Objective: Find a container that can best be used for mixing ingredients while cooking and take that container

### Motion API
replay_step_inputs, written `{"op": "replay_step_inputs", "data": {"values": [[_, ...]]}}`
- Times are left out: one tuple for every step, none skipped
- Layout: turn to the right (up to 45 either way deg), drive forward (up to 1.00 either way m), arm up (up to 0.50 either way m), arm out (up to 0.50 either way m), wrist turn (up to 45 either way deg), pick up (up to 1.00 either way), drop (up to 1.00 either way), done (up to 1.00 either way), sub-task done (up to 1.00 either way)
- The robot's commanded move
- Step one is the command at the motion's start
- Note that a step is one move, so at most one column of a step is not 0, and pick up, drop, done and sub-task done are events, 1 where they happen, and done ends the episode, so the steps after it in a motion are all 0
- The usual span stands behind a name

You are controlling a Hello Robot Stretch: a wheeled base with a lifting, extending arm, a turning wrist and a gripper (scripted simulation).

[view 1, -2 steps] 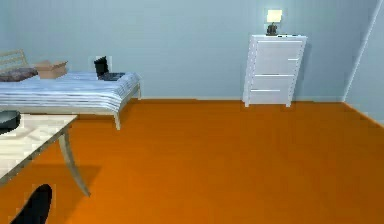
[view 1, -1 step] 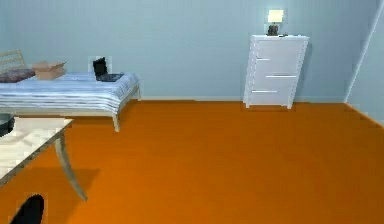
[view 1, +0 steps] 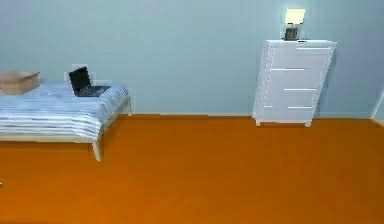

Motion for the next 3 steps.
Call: {"op": "replay_step_inputs", "data": {"values": [[-45.0,0.0,0.0,0.0,0.0,0.0,0.0,0.0,0.0],[-45.0,0.0,0.0,0.0,0.0,0.0,0.0,0.0,0.0],[-45.0,0.0,0.0,0.0,0.0,0.0,0.0,0.0,0.0]]}}
